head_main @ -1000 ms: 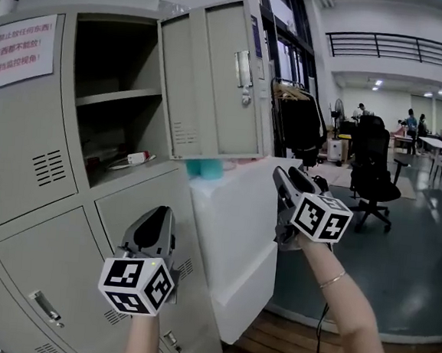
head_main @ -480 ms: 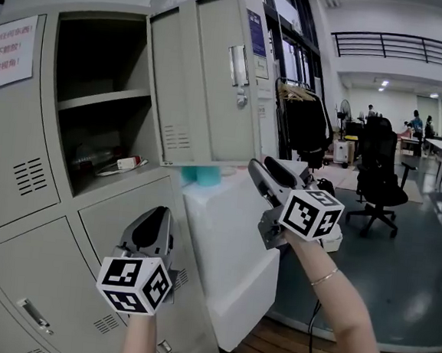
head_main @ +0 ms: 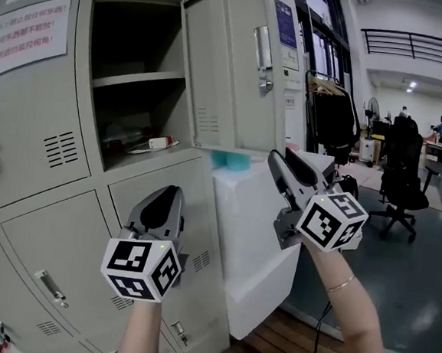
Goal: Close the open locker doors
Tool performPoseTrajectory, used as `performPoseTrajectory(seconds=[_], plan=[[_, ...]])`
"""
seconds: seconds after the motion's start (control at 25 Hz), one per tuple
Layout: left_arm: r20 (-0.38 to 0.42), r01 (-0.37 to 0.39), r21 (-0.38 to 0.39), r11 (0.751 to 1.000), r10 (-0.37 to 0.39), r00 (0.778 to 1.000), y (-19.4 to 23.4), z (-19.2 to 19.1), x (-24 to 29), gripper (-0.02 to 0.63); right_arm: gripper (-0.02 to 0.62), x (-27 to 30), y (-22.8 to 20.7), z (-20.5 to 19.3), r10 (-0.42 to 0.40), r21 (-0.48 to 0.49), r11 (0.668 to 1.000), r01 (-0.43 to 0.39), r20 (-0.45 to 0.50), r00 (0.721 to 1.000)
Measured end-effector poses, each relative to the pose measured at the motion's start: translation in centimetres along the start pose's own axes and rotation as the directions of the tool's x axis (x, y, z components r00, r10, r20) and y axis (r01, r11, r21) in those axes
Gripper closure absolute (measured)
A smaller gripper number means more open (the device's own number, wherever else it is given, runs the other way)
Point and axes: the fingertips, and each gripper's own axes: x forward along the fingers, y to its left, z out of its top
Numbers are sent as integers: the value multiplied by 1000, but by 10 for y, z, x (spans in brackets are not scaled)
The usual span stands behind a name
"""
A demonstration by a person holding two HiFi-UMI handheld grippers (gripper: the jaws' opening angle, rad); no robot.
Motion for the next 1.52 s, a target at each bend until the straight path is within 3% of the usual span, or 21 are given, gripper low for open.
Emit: performPoseTrajectory(seconds=[0.16,0.52,0.84,1.12,1.32,1.52], plan=[[1,-36,14,999,36,999,11,12,-24,583,503,6,48,0,60,-48,997,-59,7,998],[-26,-153,66,986,155,988,52,29,-80,583,448,33,140,-12,201,-82,977,-198,28,979],[-38,-286,113,952,292,956,103,40,-125,583,436,68,208,-39,320,-90,945,-316,35,947],[-36,-380,150,913,389,921,138,47,-155,583,451,109,242,-69,365,-70,929,-365,-12,931],[-44,-424,163,891,436,899,155,46,-166,583,459,141,258,-88,377,-107,918,-382,-57,924],[-45,-459,170,872,472,880,167,45,-174,583,468,169,263,-106,391,-63,915,-399,-112,914]])
